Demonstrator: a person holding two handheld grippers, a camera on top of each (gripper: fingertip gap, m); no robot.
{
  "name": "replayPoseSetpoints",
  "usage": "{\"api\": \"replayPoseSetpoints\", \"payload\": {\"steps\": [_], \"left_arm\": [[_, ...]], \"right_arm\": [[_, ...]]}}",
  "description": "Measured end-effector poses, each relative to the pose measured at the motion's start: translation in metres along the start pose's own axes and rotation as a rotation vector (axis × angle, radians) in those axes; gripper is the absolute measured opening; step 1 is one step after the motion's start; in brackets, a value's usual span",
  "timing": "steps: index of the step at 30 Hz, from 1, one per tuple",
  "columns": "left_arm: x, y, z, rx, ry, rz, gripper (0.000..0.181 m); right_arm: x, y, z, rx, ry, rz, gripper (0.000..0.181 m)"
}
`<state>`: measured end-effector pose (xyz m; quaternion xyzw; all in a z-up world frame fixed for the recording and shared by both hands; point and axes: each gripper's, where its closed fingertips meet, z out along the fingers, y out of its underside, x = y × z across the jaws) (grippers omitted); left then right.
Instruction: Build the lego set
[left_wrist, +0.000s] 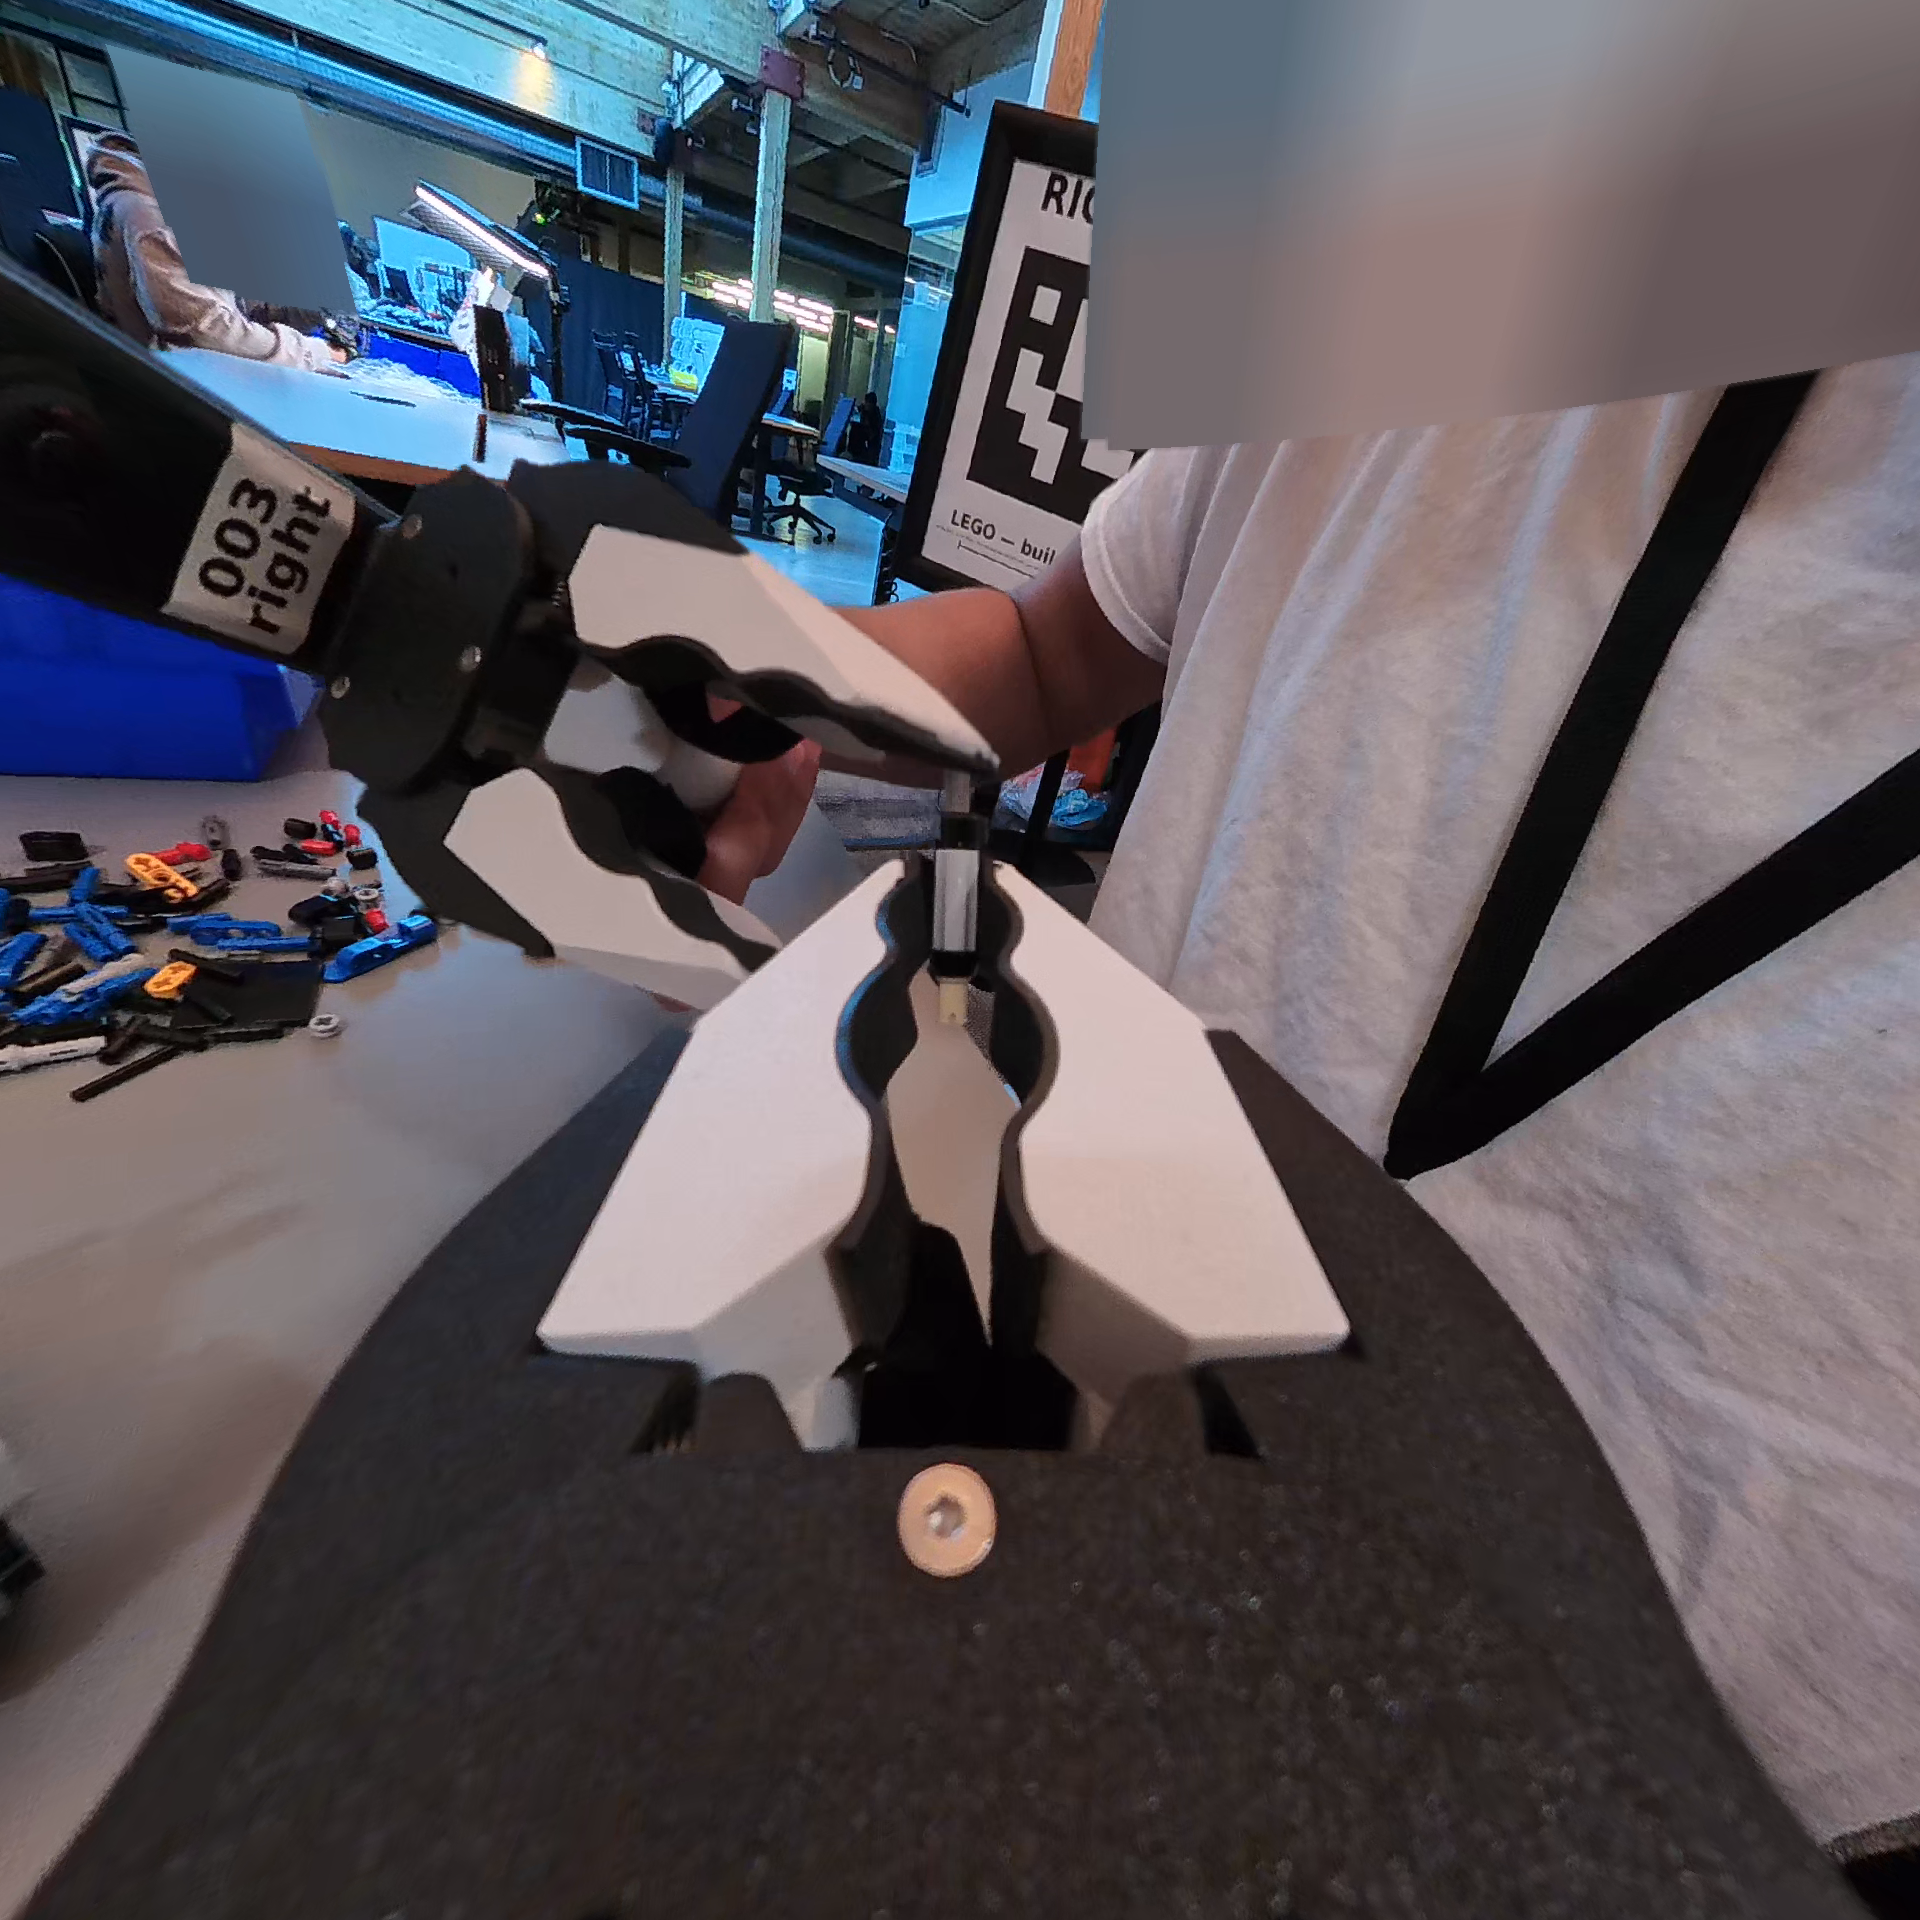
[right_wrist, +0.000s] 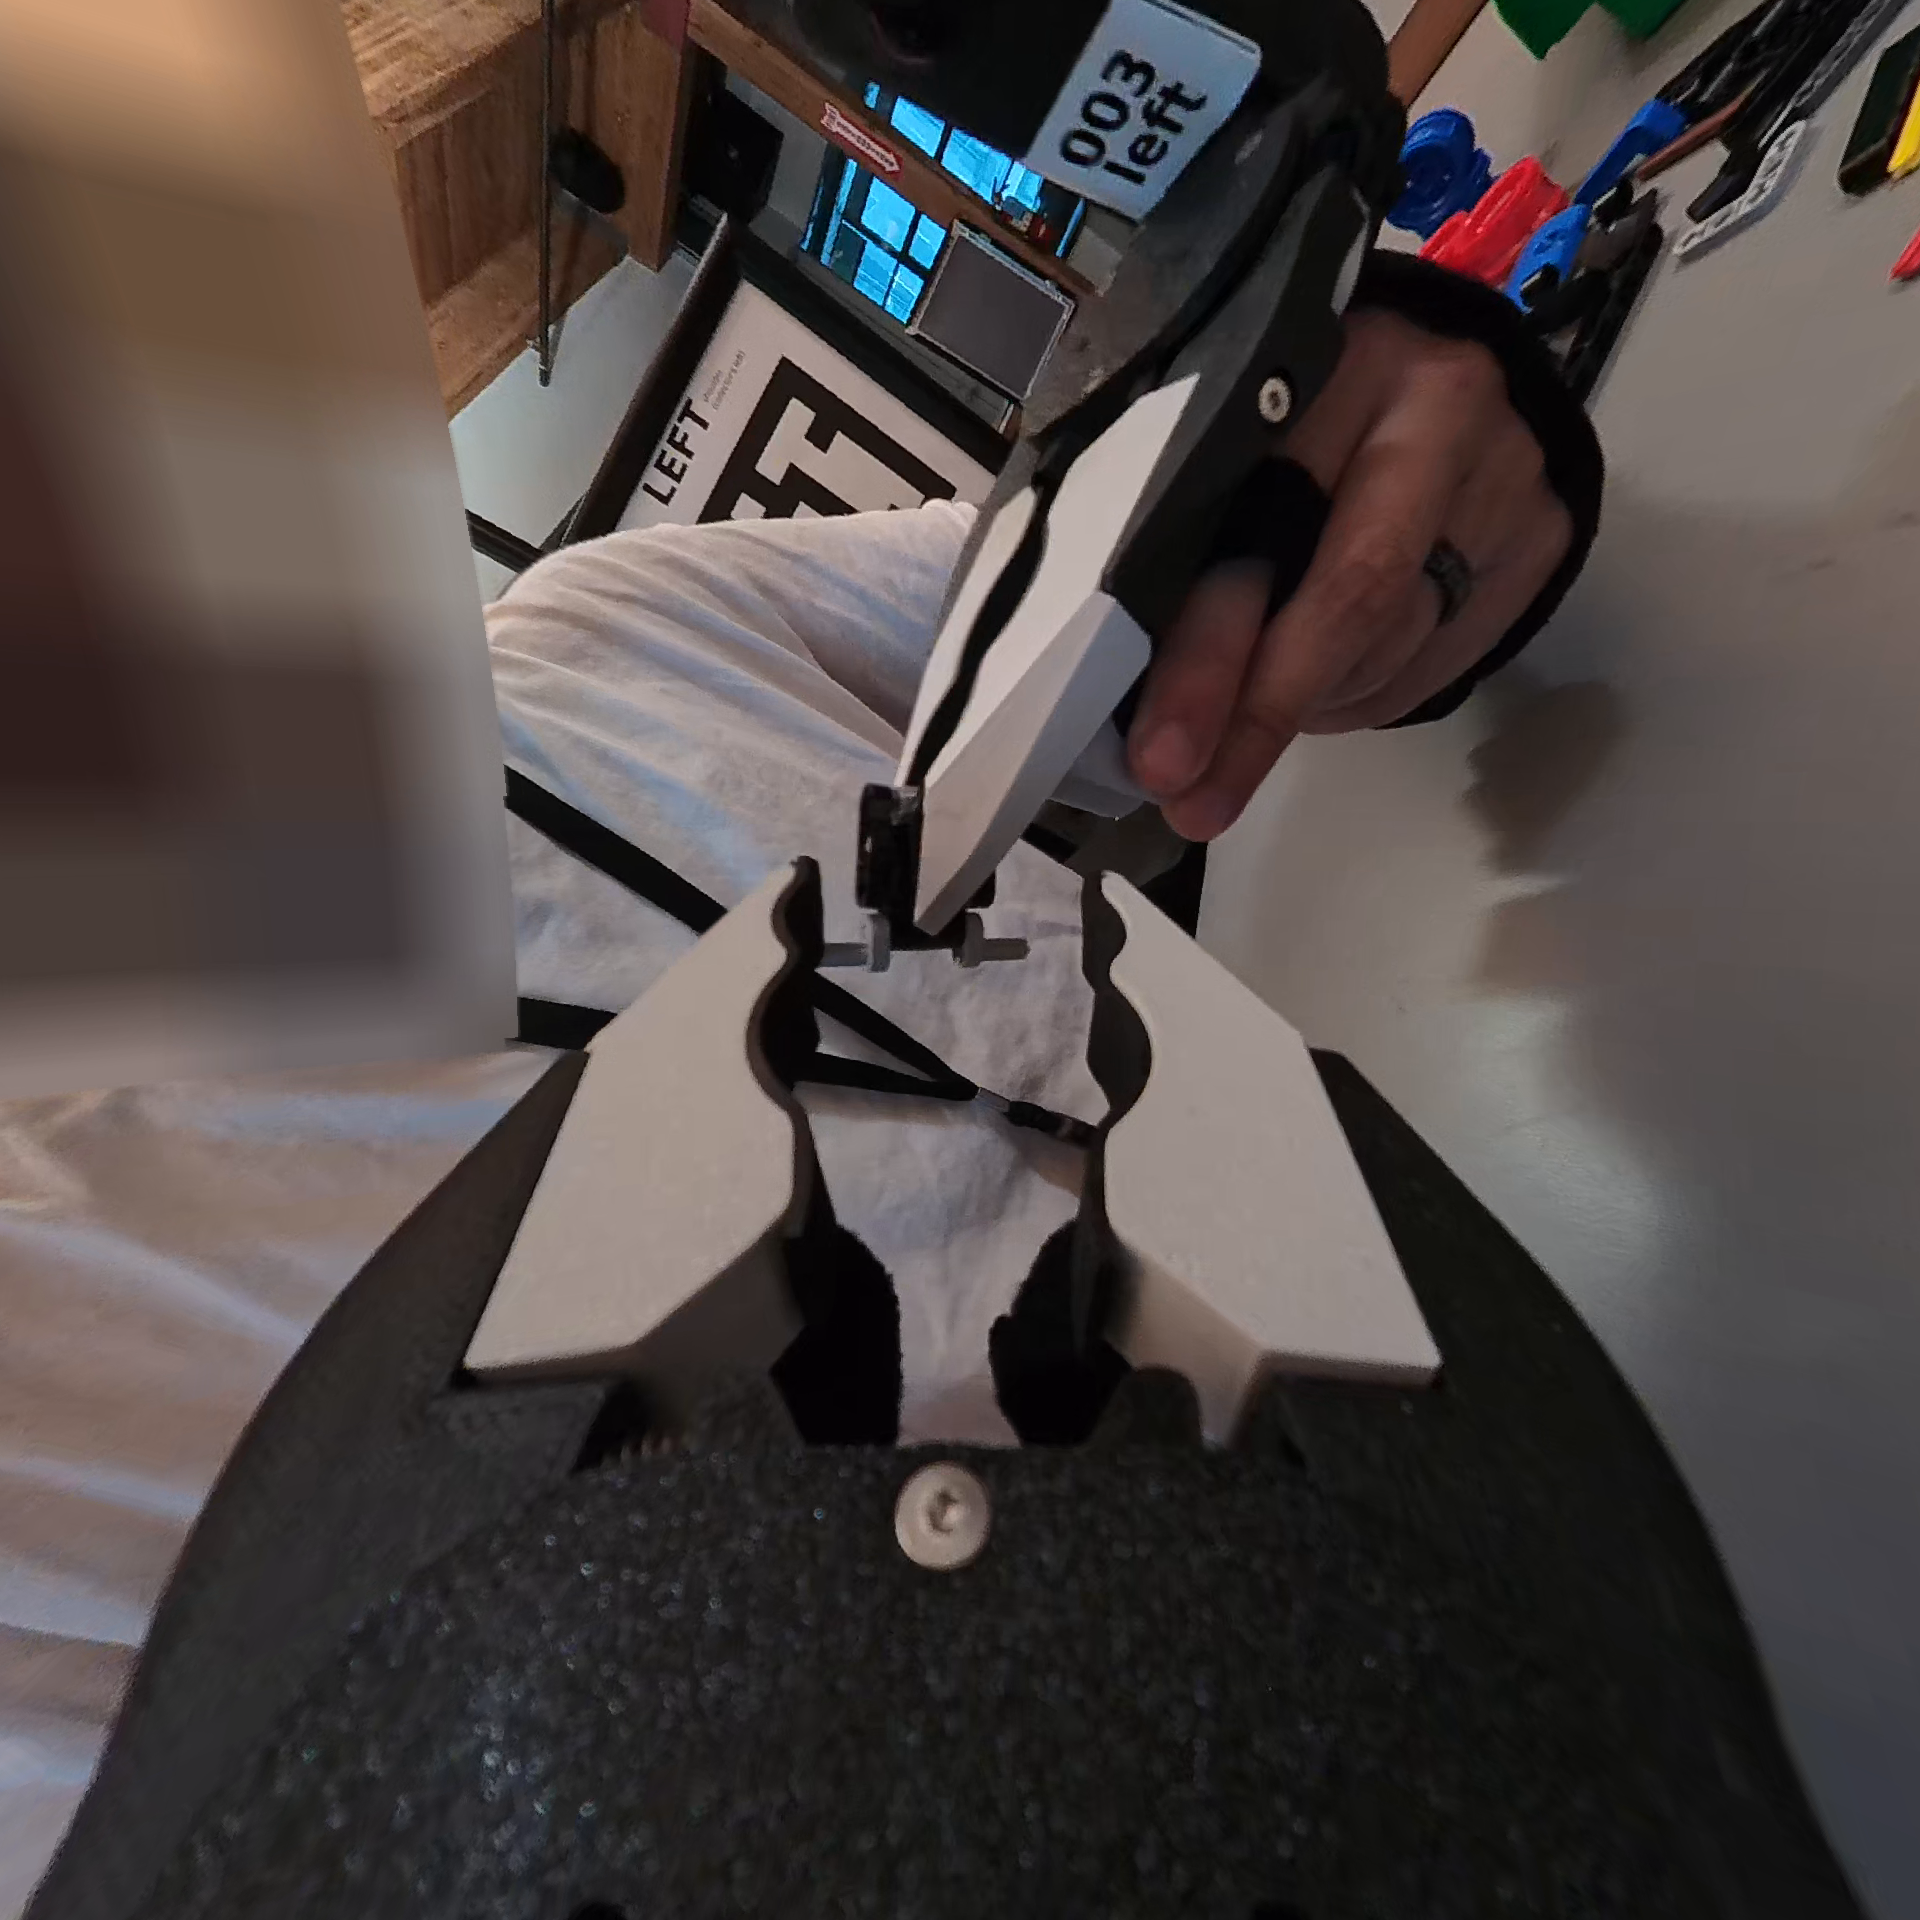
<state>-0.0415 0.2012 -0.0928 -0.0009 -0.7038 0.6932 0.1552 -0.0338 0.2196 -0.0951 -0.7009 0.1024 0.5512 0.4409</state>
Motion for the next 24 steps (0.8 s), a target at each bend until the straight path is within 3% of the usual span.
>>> {"api": "replayPoseSetpoints", "payload": {"steps": [4, 7, 15, 19, 24], "left_arm": [[-0.008, -0.007, -0.005, 0.044, -0.033, -0.031, 0.005], [-0.023, -0.015, -0.013, 0.094, -0.107, -0.055, 0.006], [-0.062, -0.020, -0.032, 0.165, -0.325, -0.100, 0.006], [-0.073, -0.016, -0.035, 0.173, -0.384, -0.136, 0.006], [-0.076, -0.011, -0.033, 0.155, -0.416, -0.158, 0.006]], "right_arm": [[-0.007, -0.020, -0.022, 0.071, 0.118, -0.174, 0.045], [-0.003, -0.037, -0.044, 0.123, 0.497, -0.573, 0.052], [0.010, -0.050, -0.049, -0.113, 1.531, -1.359, 0.048], [0.011, -0.054, -0.035, -0.167, 1.637, -1.443, 0.046], [0.032, -0.056, -0.045, -0.241, 1.725, -1.381, 0.046]]}}
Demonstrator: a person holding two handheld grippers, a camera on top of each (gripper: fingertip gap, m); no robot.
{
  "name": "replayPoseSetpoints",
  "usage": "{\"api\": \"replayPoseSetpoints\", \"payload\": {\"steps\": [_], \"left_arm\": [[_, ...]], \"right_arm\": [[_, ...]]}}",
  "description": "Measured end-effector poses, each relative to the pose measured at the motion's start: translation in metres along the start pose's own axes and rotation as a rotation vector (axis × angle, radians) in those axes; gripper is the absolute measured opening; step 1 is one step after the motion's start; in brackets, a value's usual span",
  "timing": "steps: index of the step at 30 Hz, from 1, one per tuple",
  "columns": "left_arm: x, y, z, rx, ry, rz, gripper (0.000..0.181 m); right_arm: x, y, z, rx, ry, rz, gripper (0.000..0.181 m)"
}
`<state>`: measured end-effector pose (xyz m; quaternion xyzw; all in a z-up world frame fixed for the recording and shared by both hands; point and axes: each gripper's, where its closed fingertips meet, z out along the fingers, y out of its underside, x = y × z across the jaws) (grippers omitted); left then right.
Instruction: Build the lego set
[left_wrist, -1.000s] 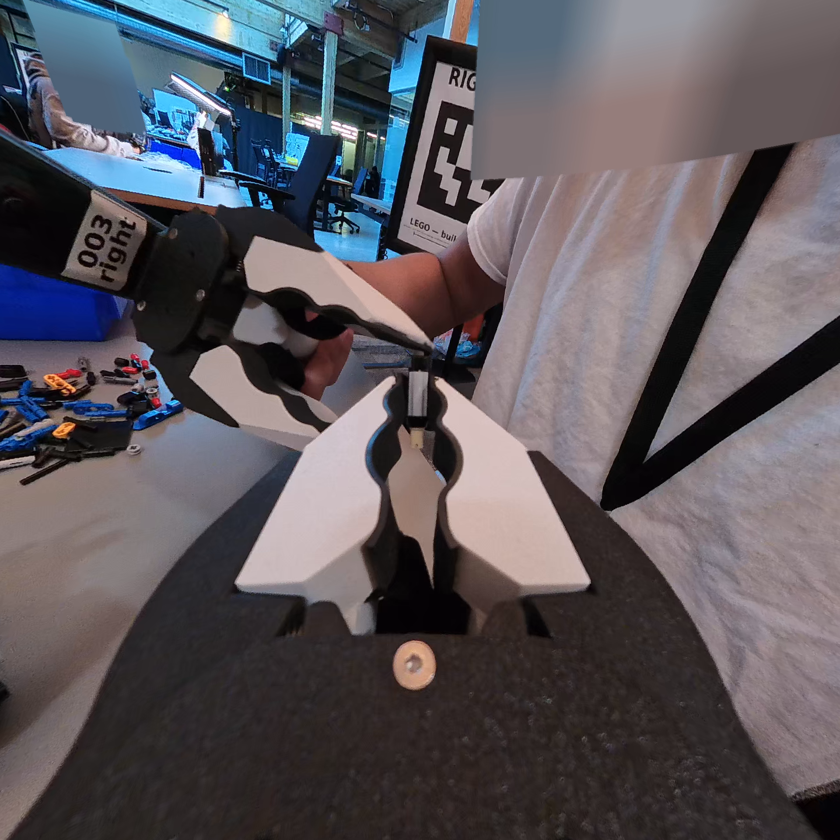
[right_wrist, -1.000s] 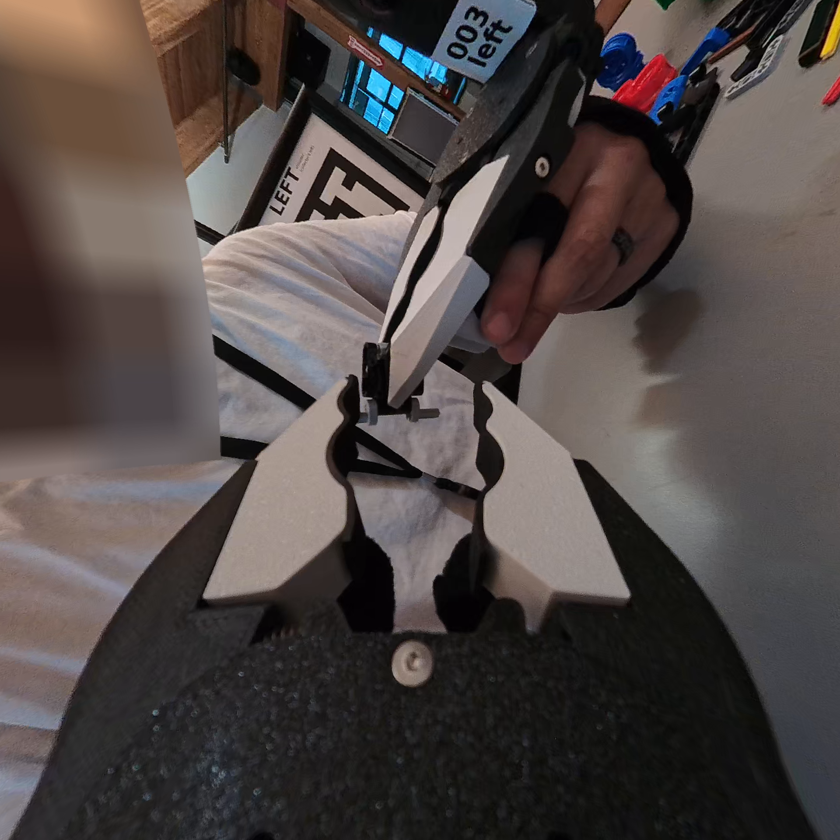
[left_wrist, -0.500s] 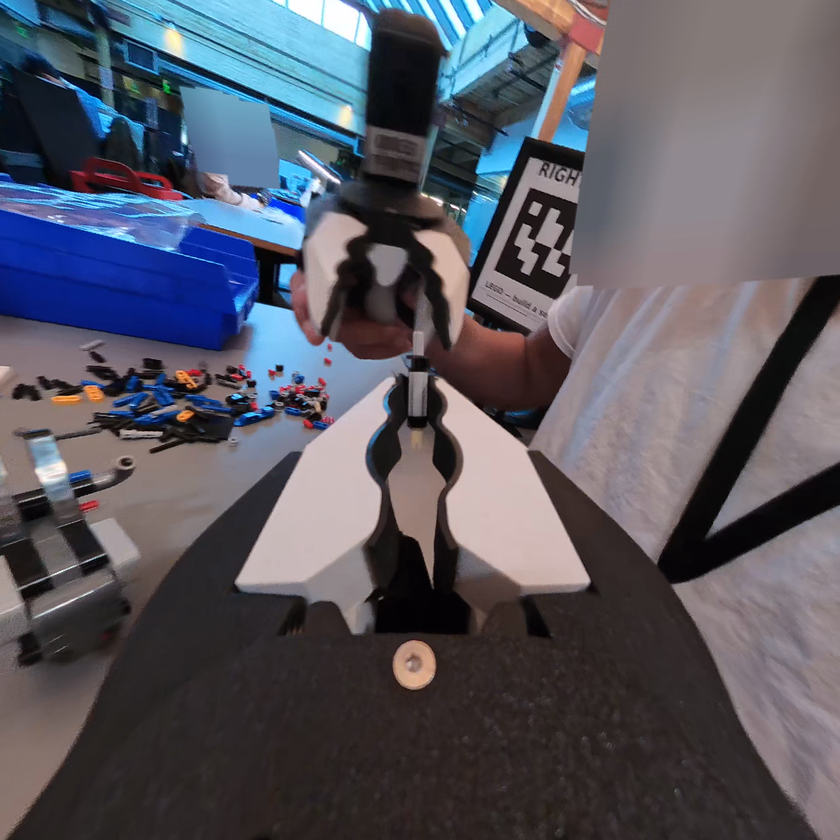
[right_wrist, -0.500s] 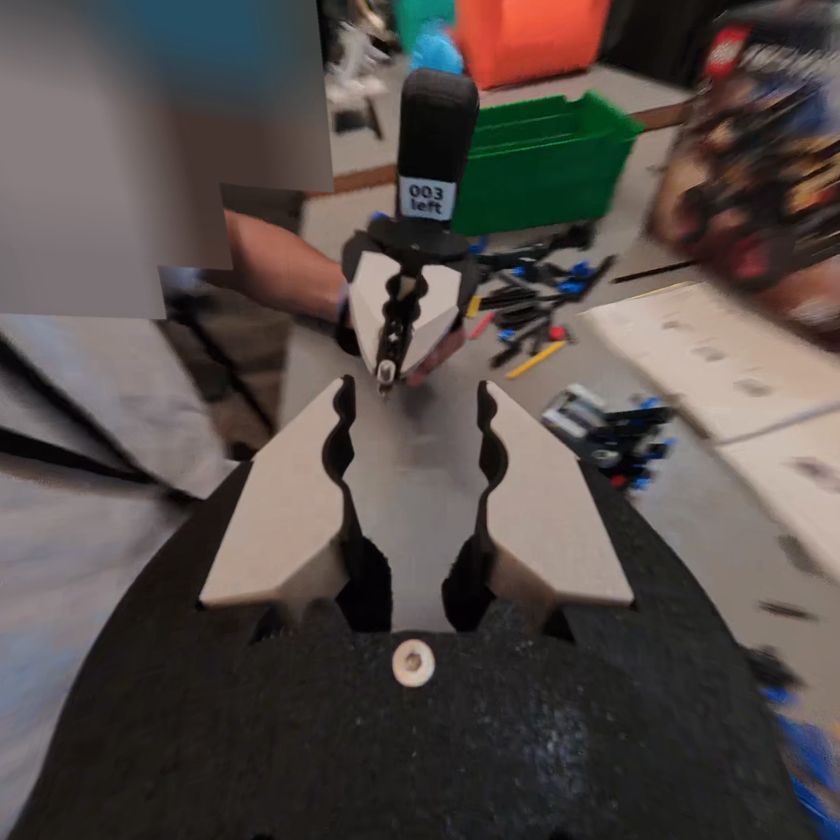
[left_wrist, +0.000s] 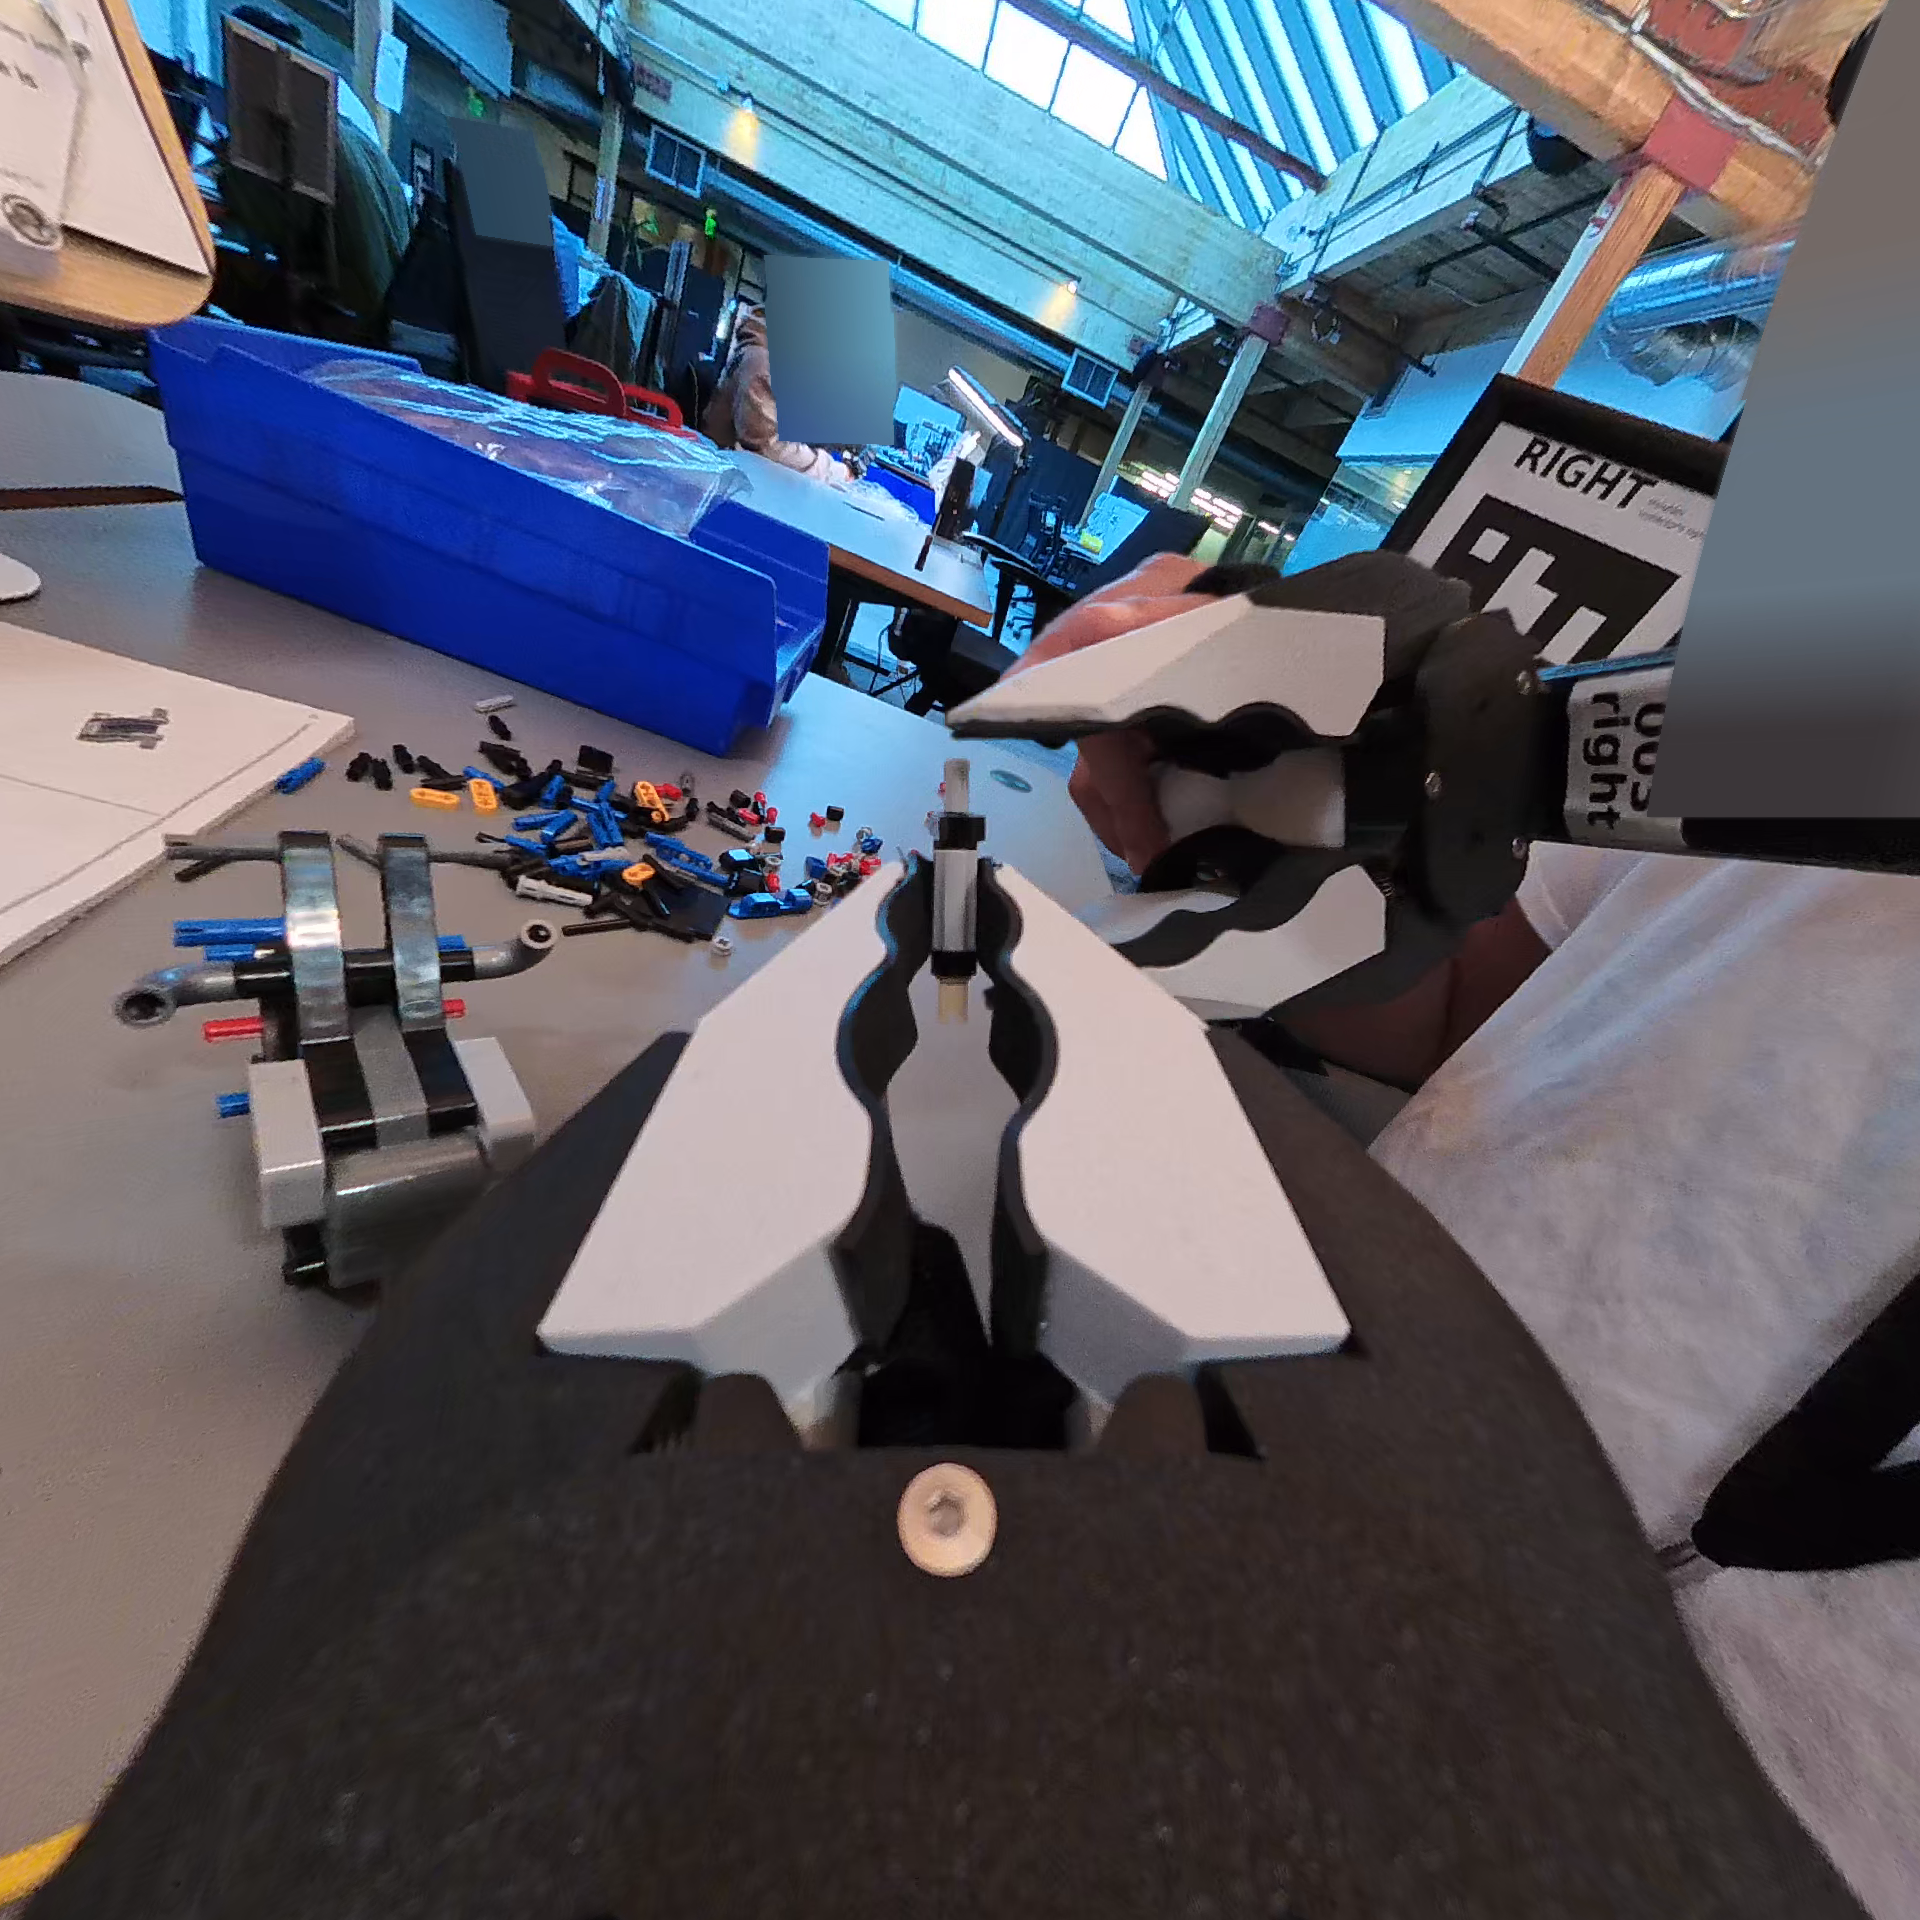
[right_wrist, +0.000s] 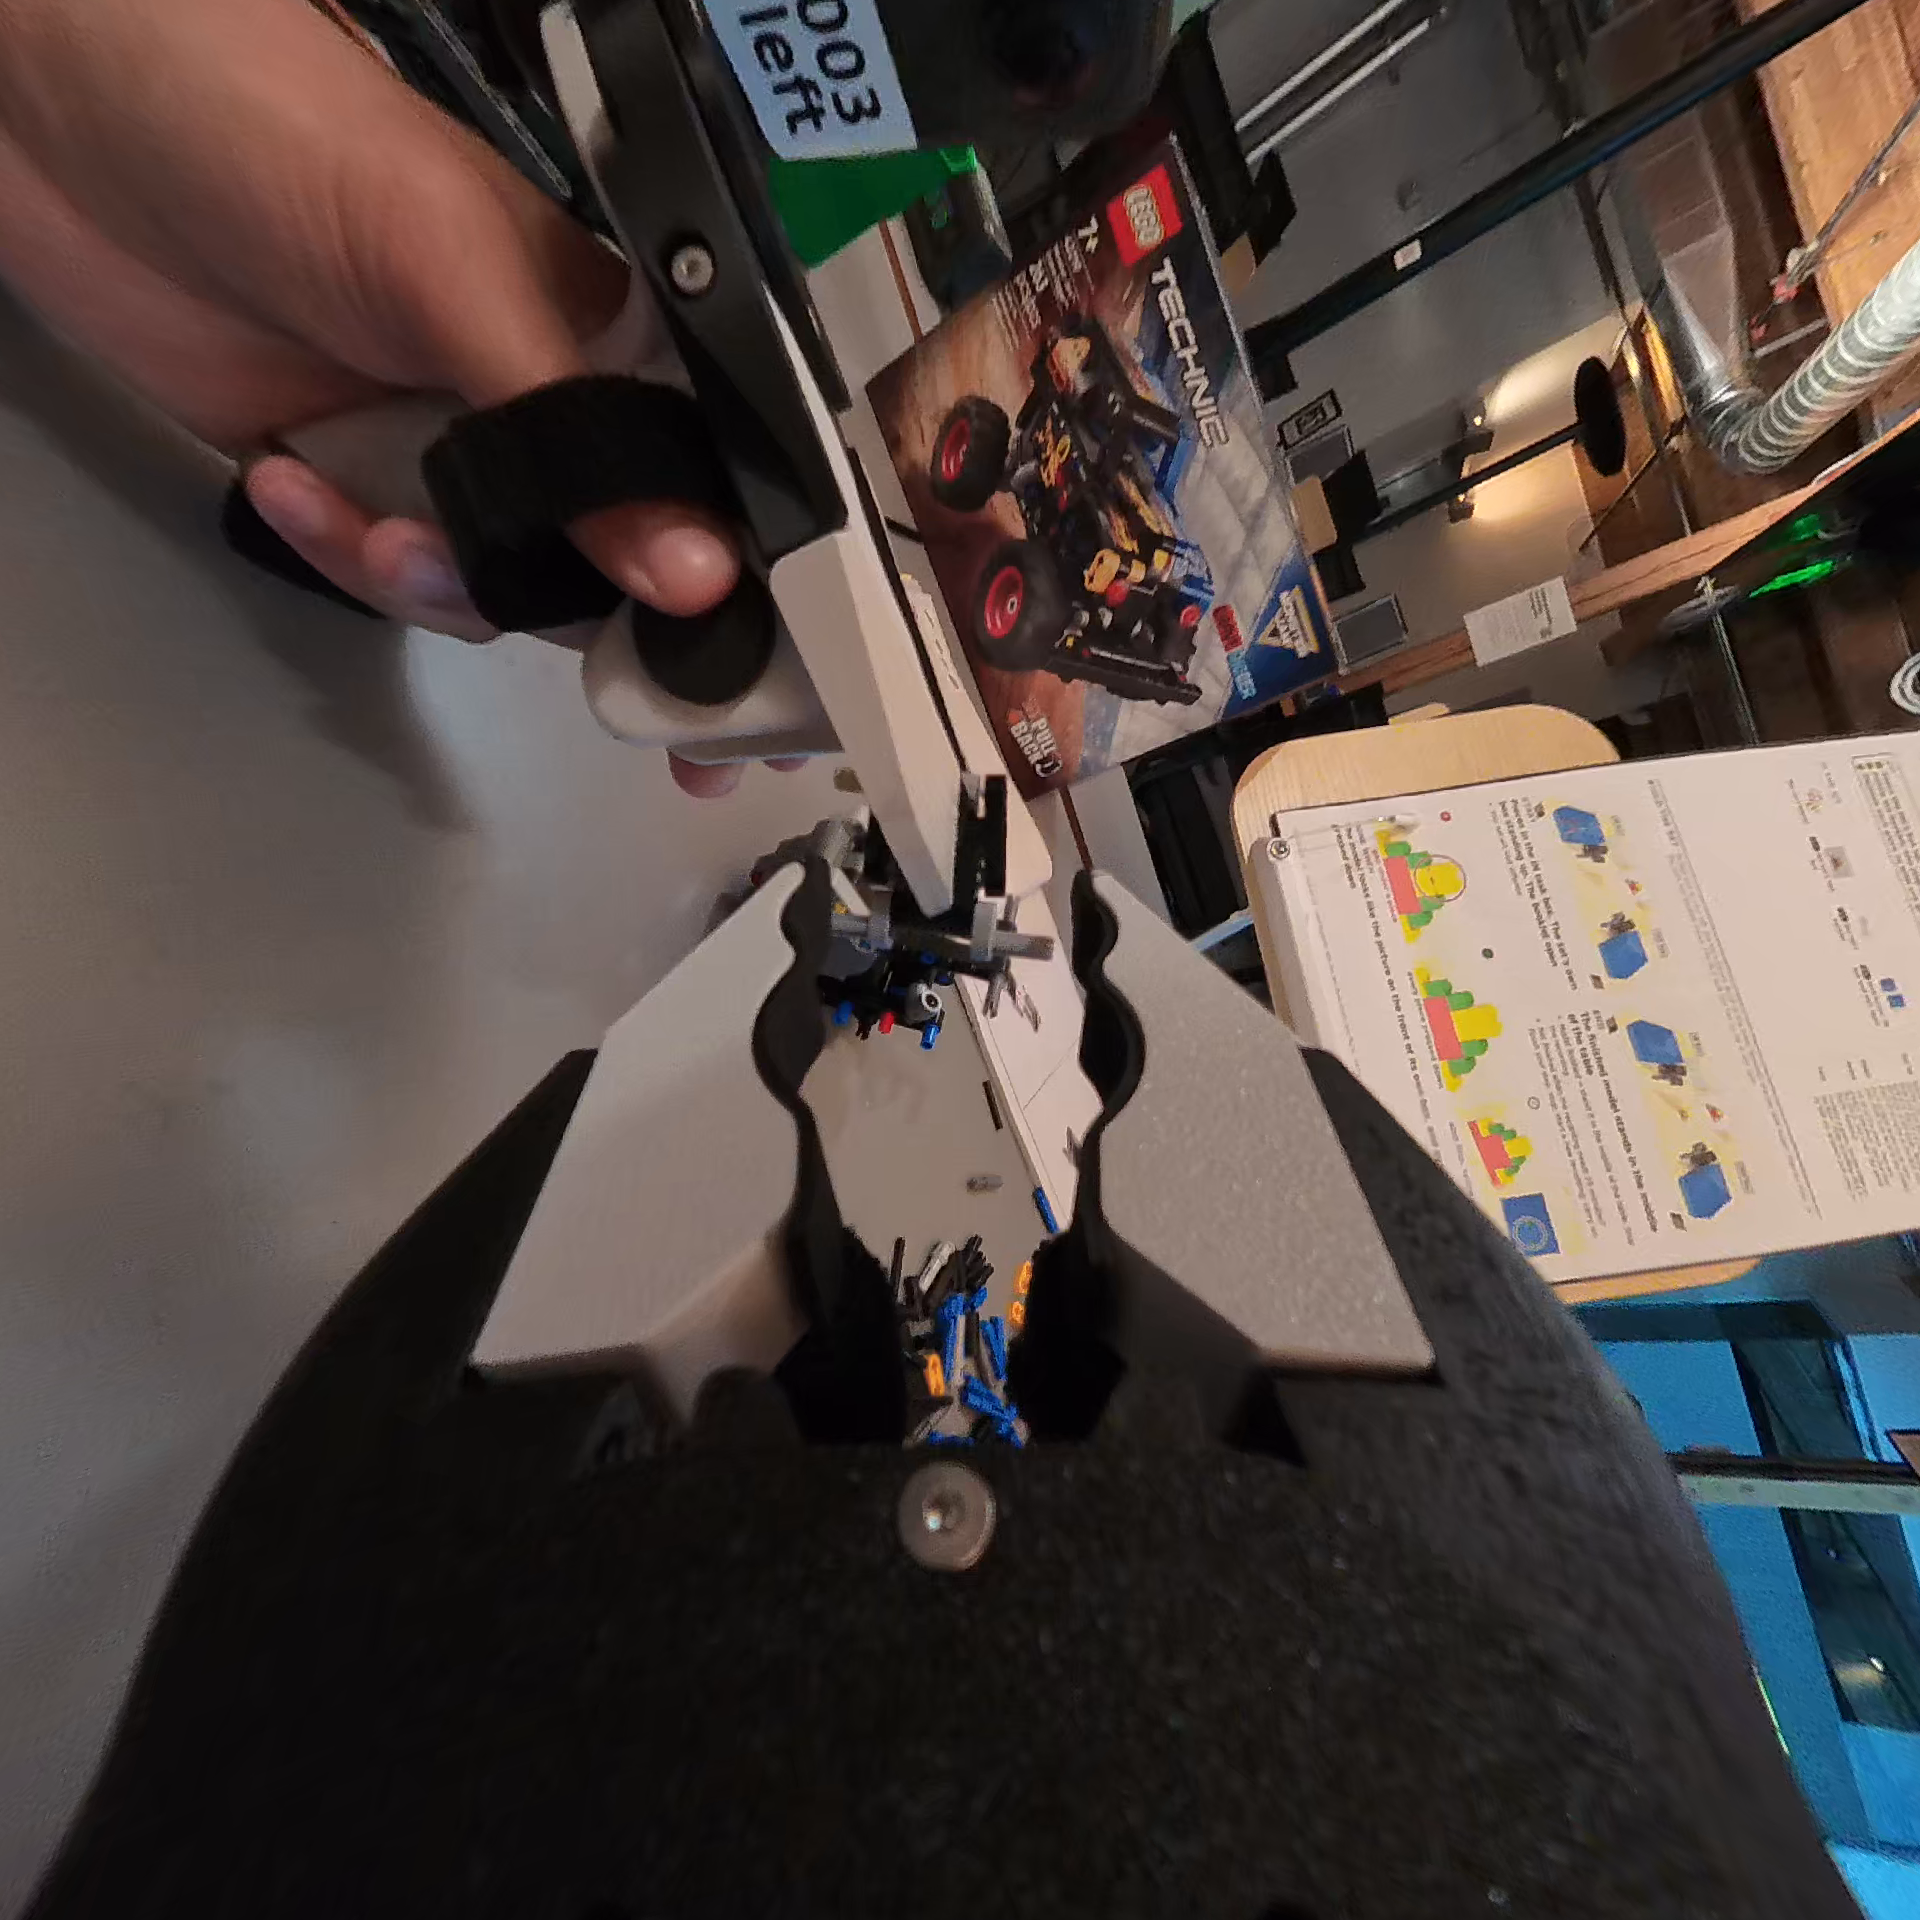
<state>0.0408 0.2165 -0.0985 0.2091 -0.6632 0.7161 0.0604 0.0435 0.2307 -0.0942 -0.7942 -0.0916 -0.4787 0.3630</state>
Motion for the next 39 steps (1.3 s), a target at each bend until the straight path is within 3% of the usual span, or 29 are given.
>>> {"api": "replayPoseSetpoints", "payload": {"steps": [14, 28, 33, 36, 39], "left_arm": [[-0.009, 0.005, 0.003, -0.021, -0.097, -0.026, 0.006], [-0.014, 0.011, 0.003, -0.075, -0.158, 0.002, 0.006], [-0.016, 0.011, 0.005, -0.080, -0.157, -0.016, 0.006], [-0.012, 0.009, 0.003, -0.076, -0.098, -0.053, 0.019], [-0.018, 0.010, 0.001, -0.084, -0.128, -0.033, 0.007]], "right_arm": [[-0.006, 0.013, 0.014, -0.096, 0.034, -0.072, 0.026], [-0.007, 0.017, 0.016, -0.103, 0.062, -0.211, 0.024], [-0.007, 0.020, 0.017, -0.074, 0.048, -0.175, 0.024], [-0.005, 0.025, 0.018, -0.087, 0.055, -0.146, 0.024], [-0.007, 0.025, 0.019, -0.080, 0.040, -0.077, 0.025]]}}
